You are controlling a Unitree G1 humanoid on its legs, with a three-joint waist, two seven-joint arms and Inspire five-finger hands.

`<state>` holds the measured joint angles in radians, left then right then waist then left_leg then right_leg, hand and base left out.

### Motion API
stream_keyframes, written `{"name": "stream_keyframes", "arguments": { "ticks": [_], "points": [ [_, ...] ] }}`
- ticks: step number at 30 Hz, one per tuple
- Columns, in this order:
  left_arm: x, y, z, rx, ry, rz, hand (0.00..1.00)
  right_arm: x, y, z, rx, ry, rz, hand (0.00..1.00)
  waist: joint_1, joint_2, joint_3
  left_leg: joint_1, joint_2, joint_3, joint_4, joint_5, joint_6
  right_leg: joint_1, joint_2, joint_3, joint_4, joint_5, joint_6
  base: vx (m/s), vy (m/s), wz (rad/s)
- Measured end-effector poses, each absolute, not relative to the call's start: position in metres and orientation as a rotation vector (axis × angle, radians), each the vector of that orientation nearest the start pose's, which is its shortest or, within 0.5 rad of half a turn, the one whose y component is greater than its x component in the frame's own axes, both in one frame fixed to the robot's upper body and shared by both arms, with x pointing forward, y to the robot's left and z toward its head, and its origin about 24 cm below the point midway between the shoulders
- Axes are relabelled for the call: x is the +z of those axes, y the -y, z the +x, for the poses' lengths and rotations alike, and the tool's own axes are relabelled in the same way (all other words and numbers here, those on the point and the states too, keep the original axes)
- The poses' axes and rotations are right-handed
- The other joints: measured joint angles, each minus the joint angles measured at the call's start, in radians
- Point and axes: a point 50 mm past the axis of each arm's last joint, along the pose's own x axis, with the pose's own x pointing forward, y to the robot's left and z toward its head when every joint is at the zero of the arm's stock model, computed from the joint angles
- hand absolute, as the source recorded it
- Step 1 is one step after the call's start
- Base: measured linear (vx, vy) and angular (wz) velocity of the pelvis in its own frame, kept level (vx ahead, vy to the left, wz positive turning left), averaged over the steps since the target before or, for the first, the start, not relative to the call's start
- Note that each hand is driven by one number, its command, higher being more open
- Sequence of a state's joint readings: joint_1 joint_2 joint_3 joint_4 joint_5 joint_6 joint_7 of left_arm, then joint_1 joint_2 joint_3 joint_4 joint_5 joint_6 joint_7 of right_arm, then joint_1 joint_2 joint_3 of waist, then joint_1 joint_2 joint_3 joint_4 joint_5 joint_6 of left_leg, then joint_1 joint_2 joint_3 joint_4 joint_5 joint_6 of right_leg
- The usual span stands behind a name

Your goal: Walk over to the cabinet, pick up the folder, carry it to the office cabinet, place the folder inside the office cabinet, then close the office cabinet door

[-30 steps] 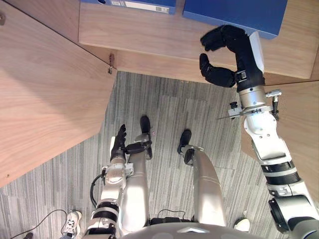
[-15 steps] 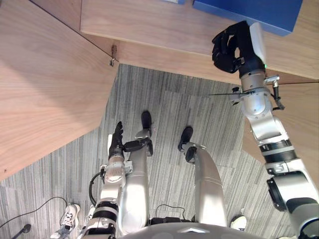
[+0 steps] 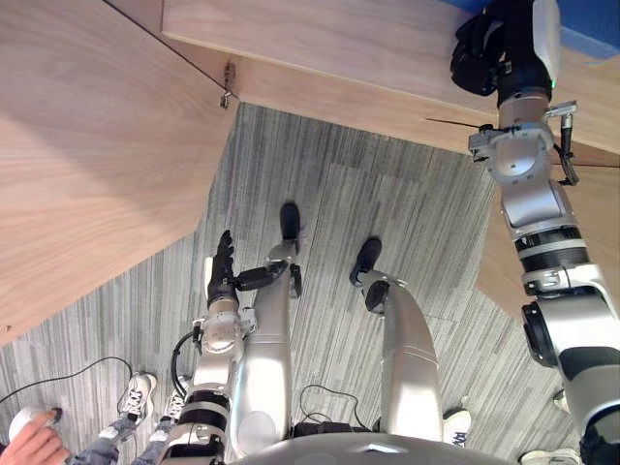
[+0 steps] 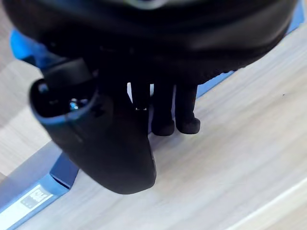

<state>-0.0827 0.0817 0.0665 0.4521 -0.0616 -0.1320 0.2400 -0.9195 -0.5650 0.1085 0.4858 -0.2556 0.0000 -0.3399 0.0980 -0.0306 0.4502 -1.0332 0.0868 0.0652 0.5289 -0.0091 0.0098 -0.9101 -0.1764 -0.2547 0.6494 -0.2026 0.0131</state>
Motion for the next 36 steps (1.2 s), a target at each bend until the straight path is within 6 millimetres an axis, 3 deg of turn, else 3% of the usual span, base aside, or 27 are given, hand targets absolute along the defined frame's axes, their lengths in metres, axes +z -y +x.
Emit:
{"name": "stream_keyframes", "arguments": {
  "ticks": [12, 18, 21, 26, 29, 31, 36],
  "points": [
    [-0.021, -0.188, 0.253, 0.331, -0.21, -0.002, 1.0, 0.269, 0.225, 0.377, -0.447, 0.54, -0.606, 0.0, -0.015, 0.005, 0.003, -0.017, -0.01, 0.004, 0.001, 0.011, 0.016, -0.016, -0.016, -0.008, 0.008, 0.005, 0.006, -0.02, 0.001, 0.02],
    [-0.022, -0.186, 0.253, 0.329, -0.217, -0.009, 1.0, 0.255, 0.247, 0.366, -0.542, 0.509, -0.287, 0.0, -0.015, 0.006, 0.003, -0.004, -0.006, 0.013, 0.029, 0.003, 0.015, 0.006, -0.016, -0.001, 0.017, 0.008, 0.011, 0.0, -0.002, -0.01],
    [-0.026, -0.183, 0.251, 0.321, -0.245, -0.015, 1.0, 0.228, 0.255, 0.345, -0.577, 0.509, -0.169, 0.0, -0.021, 0.006, 0.003, 0.05, -0.002, 0.026, 0.048, -0.022, 0.021, 0.058, -0.016, 0.015, 0.02, 0.001, 0.019, 0.0, 0.005, -0.11],
    [-0.034, -0.182, 0.243, 0.3, -0.296, -0.018, 1.0, 0.166, 0.237, 0.312, -0.506, 0.441, -0.035, 0.0, -0.05, 0.01, -0.003, 0.17, 0.004, 0.056, 0.053, -0.07, 0.023, 0.168, -0.014, 0.042, 0.008, -0.017, 0.023, 0.0, -0.013, -0.14],
    [-0.045, -0.18, 0.237, 0.288, -0.352, -0.017, 1.0, 0.124, 0.219, 0.293, -0.438, 0.32, 0.018, 0.0, -0.058, 0.019, -0.024, 0.261, 0.017, 0.07, 0.051, -0.098, 0.019, 0.262, -0.002, 0.046, -0.021, -0.027, 0.025, 0.07, -0.054, -0.14],
    [-0.061, -0.178, 0.223, 0.288, -0.43, -0.019, 1.0, 0.093, 0.198, 0.28, -0.336, 0.218, 0.009, 0.0, -0.069, 0.025, -0.067, 0.34, 0.027, 0.083, 0.041, -0.12, 0.012, 0.347, 0.009, 0.047, -0.057, -0.03, 0.032, 0.17, -0.064, -0.14],
    [-0.088, -0.174, 0.196, 0.269, -0.575, 0.018, 1.0, 0.046, 0.167, 0.249, -0.188, 0.063, -0.018, 0.0, -0.075, 0.015, -0.162, 0.517, 0.022, 0.115, -0.064, -0.118, 0.008, 0.505, 0.023, 0.069, -0.172, -0.022, 0.046, 0.19, -0.046, -0.15]
  ]
}}
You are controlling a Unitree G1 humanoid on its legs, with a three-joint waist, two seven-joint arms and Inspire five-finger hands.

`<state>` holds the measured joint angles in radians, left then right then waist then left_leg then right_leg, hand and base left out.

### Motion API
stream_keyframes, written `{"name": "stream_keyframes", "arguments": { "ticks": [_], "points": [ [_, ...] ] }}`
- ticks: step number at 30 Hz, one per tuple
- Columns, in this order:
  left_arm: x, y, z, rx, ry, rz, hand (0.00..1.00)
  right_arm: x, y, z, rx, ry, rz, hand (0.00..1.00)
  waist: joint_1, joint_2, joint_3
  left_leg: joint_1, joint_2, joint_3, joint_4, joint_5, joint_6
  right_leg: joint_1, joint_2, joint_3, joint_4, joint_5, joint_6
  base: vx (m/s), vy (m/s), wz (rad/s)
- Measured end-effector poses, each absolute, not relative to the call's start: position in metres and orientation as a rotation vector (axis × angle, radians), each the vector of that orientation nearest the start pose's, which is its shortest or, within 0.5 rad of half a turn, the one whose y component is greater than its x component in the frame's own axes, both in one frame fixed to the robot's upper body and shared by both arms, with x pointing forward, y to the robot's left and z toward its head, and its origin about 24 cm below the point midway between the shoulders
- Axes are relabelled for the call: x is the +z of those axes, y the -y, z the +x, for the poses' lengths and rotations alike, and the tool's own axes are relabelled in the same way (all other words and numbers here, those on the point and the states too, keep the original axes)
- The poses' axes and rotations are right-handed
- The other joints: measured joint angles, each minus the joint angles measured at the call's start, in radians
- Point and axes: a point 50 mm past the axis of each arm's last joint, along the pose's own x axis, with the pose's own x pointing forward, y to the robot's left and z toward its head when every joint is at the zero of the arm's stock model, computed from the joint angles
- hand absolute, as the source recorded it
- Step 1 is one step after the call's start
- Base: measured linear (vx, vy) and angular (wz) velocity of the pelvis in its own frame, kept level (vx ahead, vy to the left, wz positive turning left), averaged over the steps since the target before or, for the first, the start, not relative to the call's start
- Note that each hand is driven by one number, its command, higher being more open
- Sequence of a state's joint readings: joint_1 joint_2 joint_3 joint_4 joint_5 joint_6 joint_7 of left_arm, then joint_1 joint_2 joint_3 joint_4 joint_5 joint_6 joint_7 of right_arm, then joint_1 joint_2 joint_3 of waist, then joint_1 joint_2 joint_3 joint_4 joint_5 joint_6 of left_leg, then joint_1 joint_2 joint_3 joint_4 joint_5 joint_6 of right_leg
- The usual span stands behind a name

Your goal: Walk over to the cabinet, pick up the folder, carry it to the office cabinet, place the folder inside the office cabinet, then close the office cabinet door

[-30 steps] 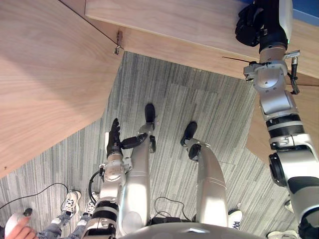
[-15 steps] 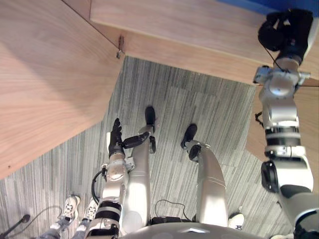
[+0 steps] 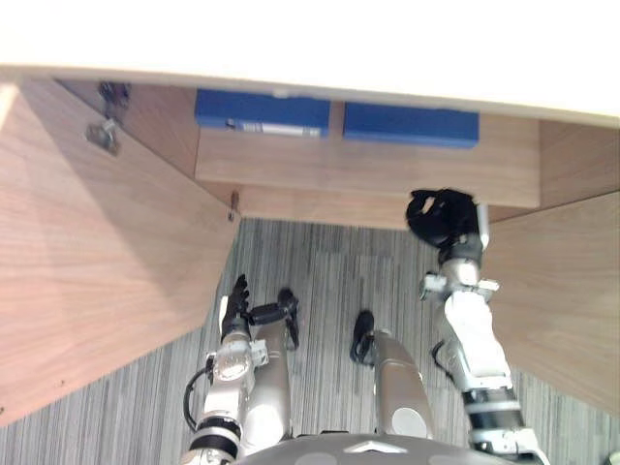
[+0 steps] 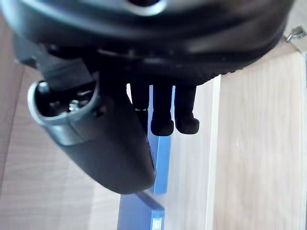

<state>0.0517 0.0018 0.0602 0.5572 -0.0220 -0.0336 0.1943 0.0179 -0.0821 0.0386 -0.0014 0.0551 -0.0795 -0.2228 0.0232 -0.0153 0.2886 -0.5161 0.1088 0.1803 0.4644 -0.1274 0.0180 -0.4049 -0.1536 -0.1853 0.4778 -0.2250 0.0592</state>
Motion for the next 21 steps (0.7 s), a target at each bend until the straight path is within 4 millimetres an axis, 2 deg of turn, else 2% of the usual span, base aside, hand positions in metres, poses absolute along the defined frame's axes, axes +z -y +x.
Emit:
{"name": "stream_keyframes", "arguments": {
  "ticks": [2, 4, 5, 7, 10, 14, 15, 21],
  "points": [
    [-0.1, -0.175, 0.186, 0.258, -0.641, 0.044, 1.0, 0.025, 0.164, 0.241, -0.164, -0.01, -0.048, 0.0, -0.01, -0.002, -0.036, 0.063, -0.008, 0.002, -0.061, 0.016, -0.019, 0.064, 0.007, 0.0, -0.069, 0.019, 0.007, 0.19, -0.035, -0.04],
    [-0.114, -0.179, 0.172, 0.248, -0.728, 0.078, 1.0, -0.011, 0.165, 0.233, -0.135, -0.167, -0.114, 0.0, -0.03, -0.006, -0.079, 0.136, -0.012, 0.011, -0.153, 0.047, -0.03, 0.141, 0.023, 0.002, -0.179, 0.064, 0.012, 0.2, -0.032, -0.11],
    [-0.116, -0.18, 0.17, 0.245, -0.741, 0.084, 1.0, -0.02, 0.166, 0.231, -0.129, -0.204, -0.133, 0.0, -0.031, -0.006, -0.08, 0.16, -0.013, 0.018, -0.179, 0.056, -0.033, 0.163, 0.027, 0.004, -0.208, 0.076, 0.012, 0.18, -0.02, -0.22],
    [-0.121, -0.184, 0.163, 0.229, -0.78, 0.121, 1.0, -0.05, 0.169, 0.219, -0.105, -0.345, -0.209, 0.0, -0.032, -0.006, -0.083, 0.252, -0.021, 0.04, -0.269, 0.086, -0.039, 0.24, 0.036, 0.019, -0.292, 0.111, 0.017, 0.13, -0.01, -0.23],
    [-0.128, -0.188, 0.153, 0.227, -0.826, 0.144, 1.0, -0.083, 0.172, 0.199, -0.082, -0.516, -0.277, 0.0, -0.034, 0.004, -0.11, 0.334, -0.027, 0.058, -0.355, 0.113, -0.049, 0.296, 0.048, 0.029, -0.343, 0.137, 0.019, 0.08, -0.019, -0.19],
    [-0.138, -0.191, 0.139, 0.227, -0.902, 0.156, 1.0, -0.109, 0.176, 0.176, -0.082, -0.67, -0.308, 0.0, -0.042, 0.004, -0.145, 0.416, -0.031, 0.061, -0.43, 0.14, -0.058, 0.359, 0.055, 0.033, -0.389, 0.156, 0.011, 0.03, -0.002, -0.09],
    [-0.141, -0.192, 0.136, 0.226, -0.919, 0.158, 1.0, -0.115, 0.177, 0.17, -0.083, -0.71, -0.315, 1.0, -0.045, 0.001, -0.158, 0.425, -0.033, 0.061, -0.45, 0.153, -0.059, 0.361, 0.058, 0.034, -0.397, 0.162, 0.009, 0.0, 0.0, 0.0],
    [-0.148, -0.192, 0.123, 0.214, -0.986, 0.176, 1.0, -0.137, 0.188, 0.143, -0.169, -0.877, -0.282, 1.0, -0.054, -0.001, -0.161, 0.486, -0.048, 0.059, -0.546, 0.22, -0.05, 0.389, 0.059, 0.037, -0.431, 0.187, 0.004, -0.1, 0.006, -0.02]
  ]
}}
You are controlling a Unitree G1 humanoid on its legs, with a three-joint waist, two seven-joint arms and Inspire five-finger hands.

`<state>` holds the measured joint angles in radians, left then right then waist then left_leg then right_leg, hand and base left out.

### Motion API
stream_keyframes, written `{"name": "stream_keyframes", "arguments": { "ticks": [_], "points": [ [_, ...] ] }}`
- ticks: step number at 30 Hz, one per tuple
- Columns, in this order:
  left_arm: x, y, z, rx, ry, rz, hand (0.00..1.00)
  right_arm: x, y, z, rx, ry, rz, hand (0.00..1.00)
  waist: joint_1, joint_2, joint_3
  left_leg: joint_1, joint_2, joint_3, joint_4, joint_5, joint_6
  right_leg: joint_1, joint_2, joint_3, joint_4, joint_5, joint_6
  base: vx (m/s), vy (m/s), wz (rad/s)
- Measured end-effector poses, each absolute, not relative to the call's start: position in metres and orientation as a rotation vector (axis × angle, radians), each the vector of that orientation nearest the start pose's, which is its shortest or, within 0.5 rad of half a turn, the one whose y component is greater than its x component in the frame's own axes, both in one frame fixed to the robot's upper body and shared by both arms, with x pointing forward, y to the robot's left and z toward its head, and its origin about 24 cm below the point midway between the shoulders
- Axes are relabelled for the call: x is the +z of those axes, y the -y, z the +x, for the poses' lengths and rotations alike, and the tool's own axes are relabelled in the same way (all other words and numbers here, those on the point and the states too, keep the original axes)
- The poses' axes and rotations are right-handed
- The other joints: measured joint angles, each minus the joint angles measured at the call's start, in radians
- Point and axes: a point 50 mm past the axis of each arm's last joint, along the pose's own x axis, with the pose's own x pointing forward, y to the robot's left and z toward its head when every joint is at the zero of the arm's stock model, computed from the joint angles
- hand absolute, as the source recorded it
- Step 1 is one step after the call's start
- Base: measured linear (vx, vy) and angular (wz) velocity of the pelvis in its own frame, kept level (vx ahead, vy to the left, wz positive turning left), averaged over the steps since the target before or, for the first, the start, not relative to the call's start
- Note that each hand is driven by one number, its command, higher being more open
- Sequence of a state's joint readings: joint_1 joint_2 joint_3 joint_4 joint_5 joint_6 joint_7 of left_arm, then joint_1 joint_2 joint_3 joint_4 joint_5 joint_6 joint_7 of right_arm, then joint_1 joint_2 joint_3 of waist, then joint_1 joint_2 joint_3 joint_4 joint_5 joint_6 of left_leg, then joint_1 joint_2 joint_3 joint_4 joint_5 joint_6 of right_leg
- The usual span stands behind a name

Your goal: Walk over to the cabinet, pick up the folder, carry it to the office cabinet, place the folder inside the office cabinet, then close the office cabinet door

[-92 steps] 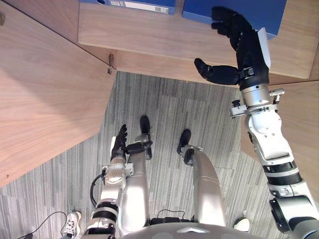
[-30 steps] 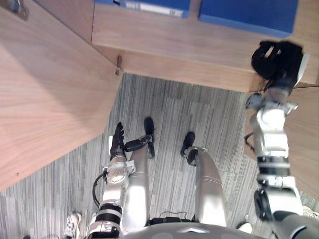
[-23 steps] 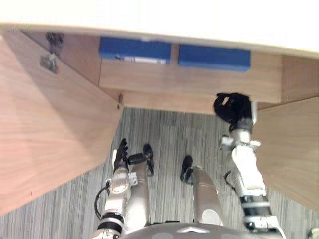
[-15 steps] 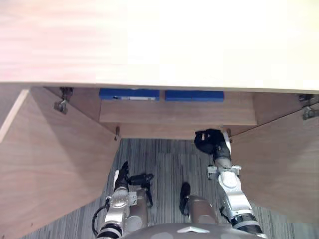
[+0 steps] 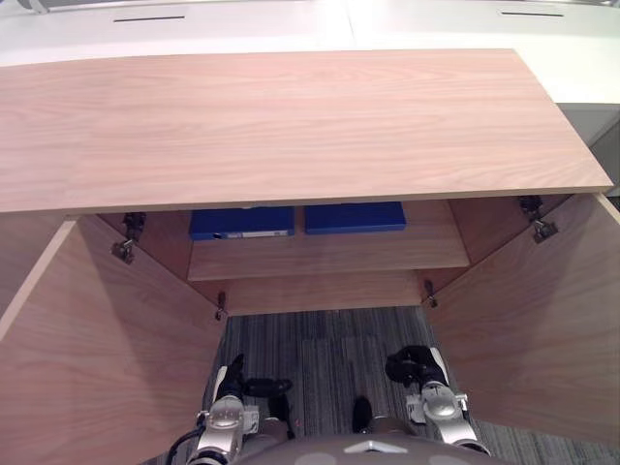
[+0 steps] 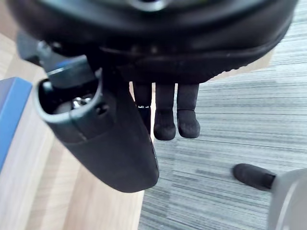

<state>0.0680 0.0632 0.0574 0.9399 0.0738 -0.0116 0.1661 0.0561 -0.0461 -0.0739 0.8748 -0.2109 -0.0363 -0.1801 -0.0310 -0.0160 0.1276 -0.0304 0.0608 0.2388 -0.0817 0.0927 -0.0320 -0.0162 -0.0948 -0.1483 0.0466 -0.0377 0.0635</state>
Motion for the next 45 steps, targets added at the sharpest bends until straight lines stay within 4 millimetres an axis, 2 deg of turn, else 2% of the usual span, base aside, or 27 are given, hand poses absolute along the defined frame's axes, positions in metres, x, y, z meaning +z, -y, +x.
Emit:
{"name": "stream_keyframes", "arguments": {
  "ticks": [4, 10, 13, 17, 23, 31, 45],
  "points": [
    [-0.151, -0.195, 0.114, 0.223, -1.014, 0.178, 1.0, -0.146, 0.191, 0.128, -0.203, -0.964, -0.259, 1.0, -0.002, 0.003, -0.002, 0.011, -0.008, -0.003, -0.012, 0.006, 0.006, 0.003, -0.001, 0.008, -0.002, 0.01, 0.005, -0.16, 0.028, -0.06],
    [-0.154, -0.195, 0.108, 0.219, -1.043, 0.178, 1.0, -0.15, 0.194, 0.121, -0.257, -1.004, -0.196, 1.0, -0.003, 0.005, -0.017, 0.015, -0.026, -0.031, -0.013, 0.004, 0.01, 0.016, -0.012, 0.019, -0.028, 0.017, 0.014, -0.09, 0.037, -0.02],
    [-0.155, -0.196, 0.106, 0.22, -1.053, 0.181, 1.0, -0.153, 0.196, 0.114, -0.304, -1.041, -0.14, 1.0, -0.005, -0.005, -0.028, 0.033, -0.034, -0.033, -0.013, -0.001, 0.018, 0.04, -0.017, 0.025, -0.038, 0.024, 0.024, 0.01, 0.017, 0.04],
    [-0.156, -0.196, 0.105, 0.218, -1.056, 0.183, 1.0, -0.154, 0.196, 0.113, -0.307, -1.047, -0.137, 1.0, -0.005, -0.005, -0.029, 0.057, -0.042, -0.025, -0.012, -0.007, 0.027, 0.067, -0.018, 0.037, -0.052, 0.033, 0.026, 0.06, 0.011, -0.07],
    [-0.157, -0.194, 0.105, 0.204, -1.071, 0.179, 1.0, -0.156, 0.197, 0.112, -0.329, -1.07, -0.113, 1.0, -0.004, 0.0, -0.028, 0.087, -0.041, -0.013, -0.013, -0.016, 0.018, 0.099, -0.014, 0.047, -0.071, 0.033, 0.024, 0.04, -0.011, -0.07],
    [-0.158, -0.194, 0.104, 0.196, -1.077, 0.177, 1.0, -0.157, 0.197, 0.112, -0.329, -1.074, -0.113, 1.0, -0.004, 0.002, -0.029, 0.091, -0.037, -0.011, -0.013, -0.025, 0.012, 0.099, -0.012, 0.049, -0.07, 0.028, 0.018, -0.02, -0.008, -0.02],
    [-0.158, -0.193, 0.105, 0.195, -1.08, 0.177, 1.0, -0.158, 0.195, 0.113, -0.321, -1.085, -0.11, 1.0, -0.004, 0.002, -0.029, 0.088, -0.048, -0.039, -0.013, -0.03, 0.02, 0.111, -0.019, 0.023, -0.071, 0.013, 0.022, 0.01, -0.006, 0.04]
  ]
}}
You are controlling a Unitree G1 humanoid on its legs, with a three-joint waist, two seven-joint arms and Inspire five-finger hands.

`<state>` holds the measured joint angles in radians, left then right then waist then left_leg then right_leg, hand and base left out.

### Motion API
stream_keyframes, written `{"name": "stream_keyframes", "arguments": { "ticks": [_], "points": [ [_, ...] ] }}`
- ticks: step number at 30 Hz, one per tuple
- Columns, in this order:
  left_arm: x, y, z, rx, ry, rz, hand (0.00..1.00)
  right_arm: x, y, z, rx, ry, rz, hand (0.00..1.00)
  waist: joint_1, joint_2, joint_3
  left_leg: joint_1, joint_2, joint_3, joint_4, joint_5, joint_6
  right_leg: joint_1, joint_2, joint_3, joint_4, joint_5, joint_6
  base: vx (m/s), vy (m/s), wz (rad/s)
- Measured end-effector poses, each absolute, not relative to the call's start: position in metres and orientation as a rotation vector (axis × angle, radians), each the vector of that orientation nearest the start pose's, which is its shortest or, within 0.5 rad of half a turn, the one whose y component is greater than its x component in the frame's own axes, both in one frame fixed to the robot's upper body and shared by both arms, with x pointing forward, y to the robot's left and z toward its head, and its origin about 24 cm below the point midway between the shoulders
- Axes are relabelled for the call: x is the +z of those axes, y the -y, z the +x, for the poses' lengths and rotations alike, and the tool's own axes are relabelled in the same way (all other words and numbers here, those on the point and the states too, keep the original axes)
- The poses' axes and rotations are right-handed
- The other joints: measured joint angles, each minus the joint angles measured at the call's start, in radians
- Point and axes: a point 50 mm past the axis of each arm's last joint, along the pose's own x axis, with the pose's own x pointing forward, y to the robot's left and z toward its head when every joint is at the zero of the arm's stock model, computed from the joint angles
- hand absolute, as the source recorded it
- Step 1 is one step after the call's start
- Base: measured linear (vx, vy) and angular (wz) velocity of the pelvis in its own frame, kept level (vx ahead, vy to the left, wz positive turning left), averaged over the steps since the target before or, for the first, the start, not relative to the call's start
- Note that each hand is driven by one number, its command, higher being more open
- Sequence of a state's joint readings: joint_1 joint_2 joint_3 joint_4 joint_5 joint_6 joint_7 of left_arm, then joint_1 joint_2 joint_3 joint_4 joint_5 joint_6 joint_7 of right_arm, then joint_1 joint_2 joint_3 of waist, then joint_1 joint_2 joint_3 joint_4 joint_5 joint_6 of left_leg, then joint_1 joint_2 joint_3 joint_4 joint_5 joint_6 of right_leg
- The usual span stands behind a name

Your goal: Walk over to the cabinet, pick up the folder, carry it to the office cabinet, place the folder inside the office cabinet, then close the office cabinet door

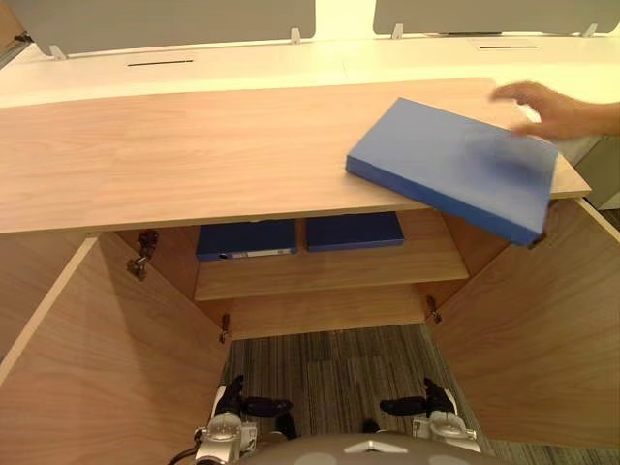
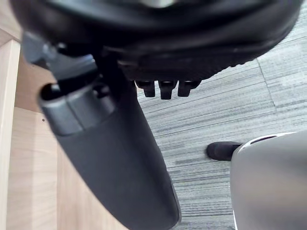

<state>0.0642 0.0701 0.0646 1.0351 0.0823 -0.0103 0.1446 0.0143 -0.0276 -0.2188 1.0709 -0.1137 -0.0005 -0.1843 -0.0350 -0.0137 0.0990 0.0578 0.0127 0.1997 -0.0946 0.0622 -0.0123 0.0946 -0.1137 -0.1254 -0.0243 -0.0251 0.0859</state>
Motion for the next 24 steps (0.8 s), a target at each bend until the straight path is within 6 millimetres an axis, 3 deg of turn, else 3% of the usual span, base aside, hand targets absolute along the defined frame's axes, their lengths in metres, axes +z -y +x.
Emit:
{"name": "stream_keyframes", "arguments": {
  "ticks": [24],
  "points": [
    [-0.1575, -0.1941, 0.1082, 0.221, -1.072, 0.184, 1.0, -0.1585, 0.1945, 0.1115, -0.32, -1.092, -0.112, 1.0, -0.001, -0.003, 0.003, 0.014, -0.013, -0.035, -0.001, -0.003, 0.004, 0.034, -0.013, -0.037, 0.0, -0.014, 0.008, -0.02, -0.001, 0.05]
  ]
}}
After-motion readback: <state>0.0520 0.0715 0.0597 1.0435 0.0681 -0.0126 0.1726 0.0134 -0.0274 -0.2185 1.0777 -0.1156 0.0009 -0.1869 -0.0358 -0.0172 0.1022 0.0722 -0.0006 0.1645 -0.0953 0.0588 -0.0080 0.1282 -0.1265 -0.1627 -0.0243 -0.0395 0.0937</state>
